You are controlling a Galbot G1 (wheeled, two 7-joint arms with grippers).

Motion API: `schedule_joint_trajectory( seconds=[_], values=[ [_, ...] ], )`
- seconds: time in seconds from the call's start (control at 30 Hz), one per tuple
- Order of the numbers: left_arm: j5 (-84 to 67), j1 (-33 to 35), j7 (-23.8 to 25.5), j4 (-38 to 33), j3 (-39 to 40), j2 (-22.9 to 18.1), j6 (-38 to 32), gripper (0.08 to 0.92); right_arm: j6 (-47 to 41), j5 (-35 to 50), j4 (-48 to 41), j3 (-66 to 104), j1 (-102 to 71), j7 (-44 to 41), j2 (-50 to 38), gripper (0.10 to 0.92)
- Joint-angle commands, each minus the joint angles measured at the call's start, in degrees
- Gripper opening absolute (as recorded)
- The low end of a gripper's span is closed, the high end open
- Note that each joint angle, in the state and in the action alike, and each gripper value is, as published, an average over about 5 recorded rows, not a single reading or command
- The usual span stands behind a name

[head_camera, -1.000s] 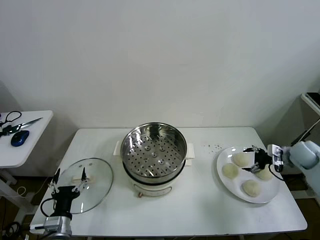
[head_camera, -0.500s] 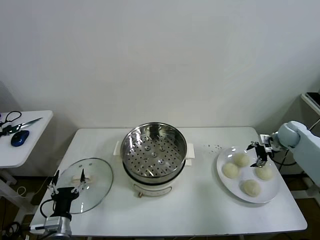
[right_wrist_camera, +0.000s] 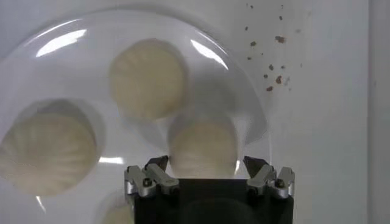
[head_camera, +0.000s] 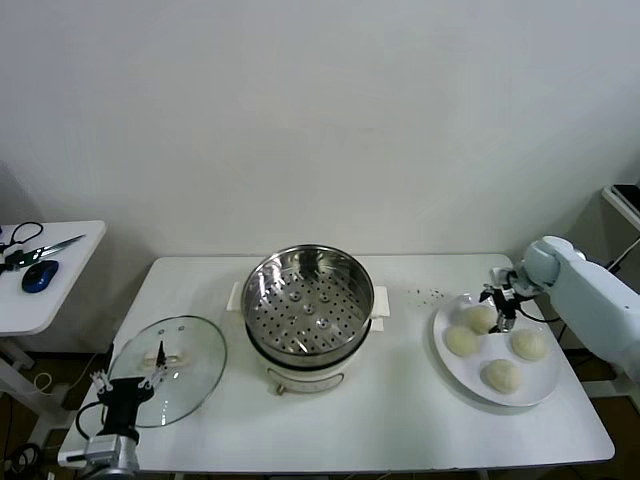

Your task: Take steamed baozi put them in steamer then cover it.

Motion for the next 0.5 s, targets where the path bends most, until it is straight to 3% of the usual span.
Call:
schedule_joint_trajectory(
  seconds=[0.03, 0.27, 0.5],
  values=[
    [-0.1, -0.1, 0.0, 0.1, -0.4, -0.1, 0.0, 0.823, 1.3, -1.9, -4.1, -0.7, 1.1, -0.5, 2.6, 0.823],
    [-0.6, -0.2, -0.2, 0.1, -1.1, -0.1, 0.1, 0.823, 2.0, -2.3, -5.2, -0.1, 1.0, -0.7, 3.4, 0.803],
    [-0.5, -0.2, 0.2, -0.2, -1.1, -0.1, 0.3, 0.823, 2.7, -2.5, -5.6, 0.8, 1.1, -1.4, 3.8, 0.698]
  ],
)
